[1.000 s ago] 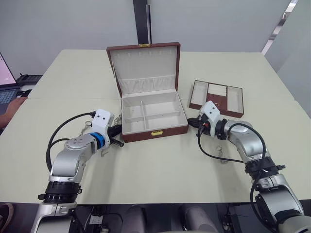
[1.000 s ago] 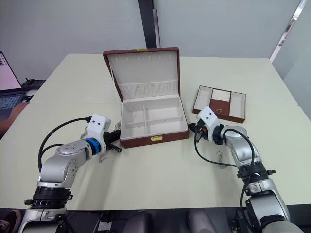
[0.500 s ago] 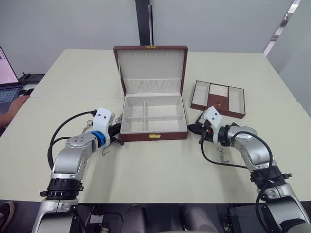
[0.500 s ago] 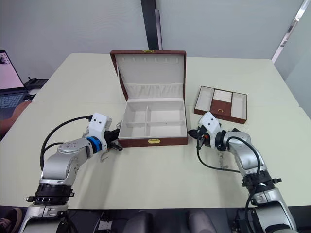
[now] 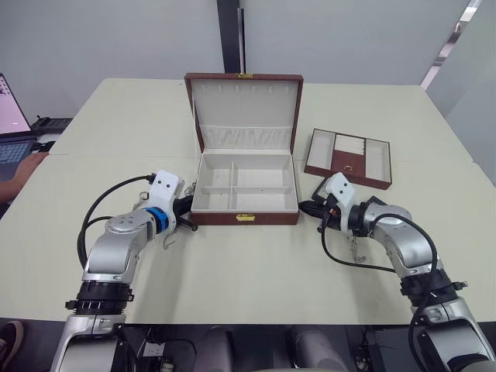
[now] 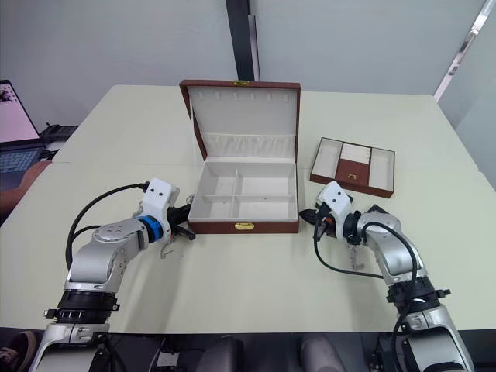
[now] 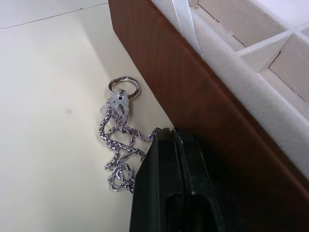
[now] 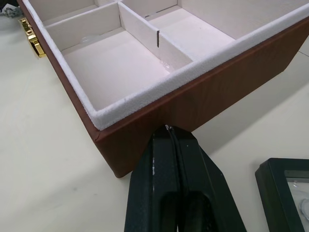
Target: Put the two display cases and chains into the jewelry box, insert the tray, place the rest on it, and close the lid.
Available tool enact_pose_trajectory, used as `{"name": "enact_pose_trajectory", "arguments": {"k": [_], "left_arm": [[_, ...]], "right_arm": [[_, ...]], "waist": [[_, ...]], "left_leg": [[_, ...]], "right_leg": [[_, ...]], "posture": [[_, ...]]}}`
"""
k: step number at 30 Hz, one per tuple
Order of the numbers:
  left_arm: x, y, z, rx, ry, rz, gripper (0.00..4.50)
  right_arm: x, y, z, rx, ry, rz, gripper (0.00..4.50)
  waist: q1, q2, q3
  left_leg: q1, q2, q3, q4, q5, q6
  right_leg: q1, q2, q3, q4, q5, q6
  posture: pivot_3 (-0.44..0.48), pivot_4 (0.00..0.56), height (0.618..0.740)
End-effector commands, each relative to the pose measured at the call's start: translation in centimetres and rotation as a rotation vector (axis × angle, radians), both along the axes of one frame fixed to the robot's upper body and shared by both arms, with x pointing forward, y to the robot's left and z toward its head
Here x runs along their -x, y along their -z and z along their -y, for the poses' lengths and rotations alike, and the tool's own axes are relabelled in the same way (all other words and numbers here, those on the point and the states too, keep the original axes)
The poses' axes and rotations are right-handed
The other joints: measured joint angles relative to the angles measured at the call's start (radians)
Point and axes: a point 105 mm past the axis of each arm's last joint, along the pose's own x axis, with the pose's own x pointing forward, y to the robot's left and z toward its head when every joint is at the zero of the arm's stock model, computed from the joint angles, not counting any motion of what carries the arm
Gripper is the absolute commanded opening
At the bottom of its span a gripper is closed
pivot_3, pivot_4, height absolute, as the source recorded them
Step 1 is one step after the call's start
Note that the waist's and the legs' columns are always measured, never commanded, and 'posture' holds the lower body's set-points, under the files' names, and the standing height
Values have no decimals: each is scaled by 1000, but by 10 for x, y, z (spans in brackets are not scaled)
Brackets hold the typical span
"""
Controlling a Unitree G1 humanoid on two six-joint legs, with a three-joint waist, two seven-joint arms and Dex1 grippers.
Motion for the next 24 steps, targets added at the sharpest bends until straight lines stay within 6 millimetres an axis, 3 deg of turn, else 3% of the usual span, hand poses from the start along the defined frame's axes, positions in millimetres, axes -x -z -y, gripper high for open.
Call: {"name": "enact_pose_trajectory", "arguments": {"k": [1, 13, 24], "left_arm": [[-1, -3, 13, 4, 60, 8, 0], [3, -2, 14, 11, 66, 0, 0], [6, -26, -46, -27, -62, 49, 0]], "right_arm": [[6, -11, -11, -33, -45, 35, 26], [3, -12, -3, -27, -9, 43, 26], [5, -23, 43, -62, 97, 36, 26]], "waist": [[0, 0, 0], [0, 0, 0], [1, 0, 0]], "left_leg": [[0, 0, 0, 0, 0, 0], [0, 0, 0, 0, 0, 0], [-1, 0, 0, -4, 0, 0]], "right_leg": [[0, 0, 0, 0, 0, 0], [0, 0, 0, -1, 0, 0], [0, 0, 0, -7, 0, 0]], "posture": [[0, 150, 740], [0, 150, 740], [0, 150, 740]]}}
